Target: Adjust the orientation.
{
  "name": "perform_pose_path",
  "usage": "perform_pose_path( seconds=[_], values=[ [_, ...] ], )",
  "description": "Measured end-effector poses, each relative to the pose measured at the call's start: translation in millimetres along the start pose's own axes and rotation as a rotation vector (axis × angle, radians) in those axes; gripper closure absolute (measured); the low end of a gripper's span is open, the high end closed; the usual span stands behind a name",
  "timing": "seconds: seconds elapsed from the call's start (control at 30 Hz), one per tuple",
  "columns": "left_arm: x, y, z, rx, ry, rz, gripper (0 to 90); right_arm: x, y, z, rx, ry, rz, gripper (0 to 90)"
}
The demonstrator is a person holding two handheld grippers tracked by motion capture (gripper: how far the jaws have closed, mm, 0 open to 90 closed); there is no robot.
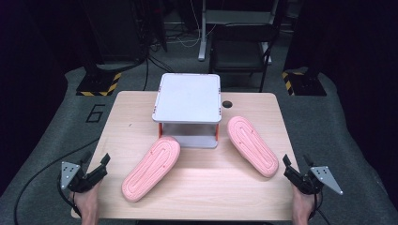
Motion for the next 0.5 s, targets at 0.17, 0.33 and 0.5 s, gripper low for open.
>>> perform_pose_path(
  seconds=[0.17, 0.33, 0.5],
  values=[
    [0.7, -0.6, 1.7, 0.011, 0.004, -0.001, 21.0, 0.4, -0.6, -0.4, 0.002, 0.005, -0.005, 19.7],
    [2.2, -1.4, 2.6, 0.013, 0.018, -0.003, 15.7, 1.4, -1.6, -0.3, -0.001, 0.002, -0.011, 19.7],
    [2.2, -0.1, 6.1, 0.016, 0.007, 0.006, 13.0, 2.9, -2.5, -1.7, -0.005, 0.007, -0.02, 20.0]
  ],
)
Point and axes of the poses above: each handheld gripper's, and its own axes: x roughly forward along the jaws, y roughly out of its top, z roughly to its right, the point moved 5 cm from there along x, roughly forward along the jaws, and after that the axes turned 10 degrees about z, right-handed, at the moved point
